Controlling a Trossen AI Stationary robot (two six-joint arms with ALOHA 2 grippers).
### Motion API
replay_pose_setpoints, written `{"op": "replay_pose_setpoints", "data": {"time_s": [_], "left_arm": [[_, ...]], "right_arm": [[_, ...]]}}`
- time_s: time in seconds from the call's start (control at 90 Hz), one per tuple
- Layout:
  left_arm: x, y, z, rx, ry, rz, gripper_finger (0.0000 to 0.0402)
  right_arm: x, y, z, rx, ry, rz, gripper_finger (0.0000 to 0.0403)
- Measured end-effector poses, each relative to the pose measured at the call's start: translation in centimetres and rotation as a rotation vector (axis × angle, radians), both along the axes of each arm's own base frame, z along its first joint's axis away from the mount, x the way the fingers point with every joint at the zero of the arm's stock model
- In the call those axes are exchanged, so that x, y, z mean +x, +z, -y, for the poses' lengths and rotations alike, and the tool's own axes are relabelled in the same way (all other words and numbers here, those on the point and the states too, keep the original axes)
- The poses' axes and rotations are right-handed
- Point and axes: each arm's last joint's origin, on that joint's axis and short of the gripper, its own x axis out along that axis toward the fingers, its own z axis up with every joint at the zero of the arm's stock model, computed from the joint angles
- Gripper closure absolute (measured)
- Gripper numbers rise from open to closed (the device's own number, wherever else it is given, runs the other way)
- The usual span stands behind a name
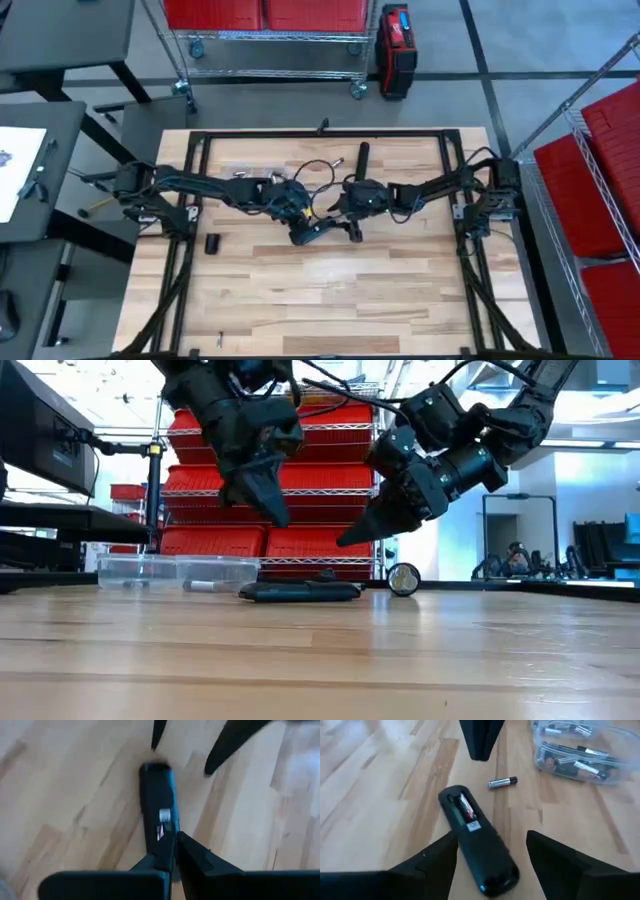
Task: Insert battery
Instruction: Insert the silver battery into the remote control battery compartment
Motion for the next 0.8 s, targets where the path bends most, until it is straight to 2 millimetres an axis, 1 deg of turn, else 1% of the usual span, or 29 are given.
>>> {"op": "replay_pose_setpoints", "data": {"time_s": [0.067,0.133,0.189,0.278,0.367,0.5,0.578,0.711,0.8], "left_arm": [[-0.3,-0.1,-0.6,-0.060,0.079,-0.041,0.0401],[-0.4,0.3,-1.4,-0.165,0.207,-0.064,0.0401],[-0.8,0.4,-1.9,-0.243,0.265,-0.108,0.0398],[-1.8,0.0,-2.1,-0.289,0.288,-0.215,0.0382],[-2.7,-0.4,-1.7,-0.327,0.360,-0.321,0.0354],[-3.5,-0.7,-0.2,-0.311,0.476,-0.421,0.0309],[-3.7,-0.8,0.2,-0.275,0.538,-0.427,0.0291],[-3.7,-1.0,0.5,-0.245,0.607,-0.407,0.0281],[-4.2,-1.8,0.6,-0.262,0.656,-0.430,0.0280]], "right_arm": [[0.0,0.0,0.0,0.030,-0.020,-0.006,0.0175],[0.0,-0.1,0.0,0.087,-0.053,-0.012,0.0174],[0.0,-0.1,0.1,0.128,-0.081,-0.018,0.0174],[-0.1,-0.2,0.0,0.181,-0.111,-0.035,0.0174],[-0.1,-0.3,0.0,0.220,-0.133,-0.044,0.0174],[-0.2,-0.4,0.0,0.260,-0.158,-0.065,0.0174],[-0.2,-0.4,-0.1,0.262,-0.157,-0.065,0.0174],[-0.2,-0.4,-0.2,0.263,-0.152,-0.067,0.0174],[-0.2,-0.4,-0.2,0.264,-0.150,-0.070,0.0174]]}}
